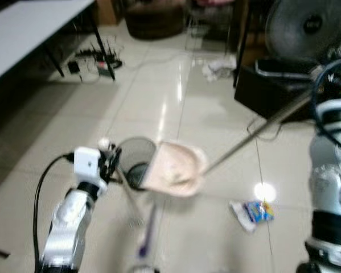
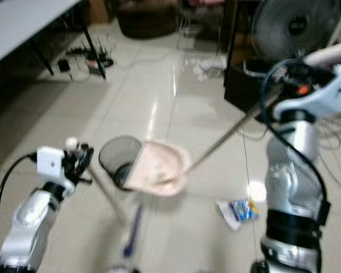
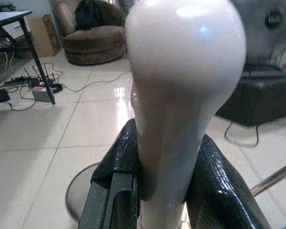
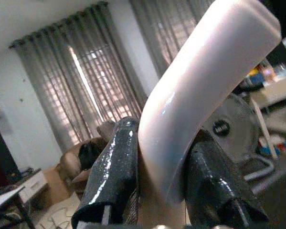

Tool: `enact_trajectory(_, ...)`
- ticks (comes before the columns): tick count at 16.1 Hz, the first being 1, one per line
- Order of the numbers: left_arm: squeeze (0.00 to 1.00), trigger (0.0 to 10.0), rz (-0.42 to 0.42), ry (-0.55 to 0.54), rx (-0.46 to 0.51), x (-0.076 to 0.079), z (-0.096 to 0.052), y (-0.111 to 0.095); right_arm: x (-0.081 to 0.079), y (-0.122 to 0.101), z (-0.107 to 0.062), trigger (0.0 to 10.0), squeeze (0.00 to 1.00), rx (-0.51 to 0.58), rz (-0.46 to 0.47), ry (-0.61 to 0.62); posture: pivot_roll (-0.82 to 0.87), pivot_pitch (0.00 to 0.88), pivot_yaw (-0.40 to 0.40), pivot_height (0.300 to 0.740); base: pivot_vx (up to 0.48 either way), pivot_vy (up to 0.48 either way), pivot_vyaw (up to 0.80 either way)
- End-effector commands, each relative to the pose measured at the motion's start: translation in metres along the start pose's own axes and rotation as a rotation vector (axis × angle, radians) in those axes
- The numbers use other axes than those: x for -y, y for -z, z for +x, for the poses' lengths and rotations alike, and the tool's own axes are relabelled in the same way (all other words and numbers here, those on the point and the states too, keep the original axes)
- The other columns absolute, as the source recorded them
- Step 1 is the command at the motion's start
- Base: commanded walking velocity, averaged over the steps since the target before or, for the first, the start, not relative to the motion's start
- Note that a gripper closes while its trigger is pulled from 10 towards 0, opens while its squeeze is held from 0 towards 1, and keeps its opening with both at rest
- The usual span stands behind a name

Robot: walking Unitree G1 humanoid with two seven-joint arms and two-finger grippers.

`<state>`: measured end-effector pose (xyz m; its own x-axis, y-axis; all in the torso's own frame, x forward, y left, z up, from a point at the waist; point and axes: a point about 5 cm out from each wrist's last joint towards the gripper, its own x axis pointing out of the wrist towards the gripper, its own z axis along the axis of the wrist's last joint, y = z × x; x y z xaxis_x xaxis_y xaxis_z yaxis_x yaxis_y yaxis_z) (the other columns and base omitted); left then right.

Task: Sweep floor

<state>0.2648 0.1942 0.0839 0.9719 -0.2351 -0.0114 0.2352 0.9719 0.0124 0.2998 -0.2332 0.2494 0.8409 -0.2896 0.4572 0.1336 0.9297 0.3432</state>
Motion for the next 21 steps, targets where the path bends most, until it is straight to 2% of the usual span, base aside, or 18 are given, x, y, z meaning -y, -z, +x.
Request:
enact_trajectory(1,0.0,10.0,0.046,-0.031,0.01,-0.012,-0.003,-0.006,-0.013,-0.005,0.0,10.0,0.0,0.029,0.053,-0.043,0.01,0.068,0.084,0.74,0.36,0.0,0.0)
enact_trajectory(6,0.0,10.0,0.047,-0.054,0.003,-0.018,-0.007,-0.004,-0.013,-0.002,0.001,10.0,0.0,0.024,0.04,-0.044,0.03,0.05,0.075,0.74,0.365,0.0,0.0)
enact_trajectory(10,0.0,10.0,0.05,-0.055,-0.006,-0.019,-0.01,-0.001,-0.017,0.001,0.0,10.0,0.0,0.01,0.036,-0.076,0.02,0.038,0.077,0.74,0.364,0.0,0.45)
enact_trajectory(17,0.0,10.0,0.059,-0.058,-0.005,-0.023,-0.011,-0.002,-0.021,0.005,0.001,10.0,0.0,0.008,0.083,-0.095,0.02,0.016,0.075,0.74,0.364,0.0,0.0)
enact_trajectory(21,0.0,10.0,0.054,-0.06,-0.018,-0.022,-0.016,0.003,-0.023,0.006,0.001,10.0,0.0,-0.011,0.056,-0.119,0.02,0.018,0.066,0.74,0.364,0.0,0.32)
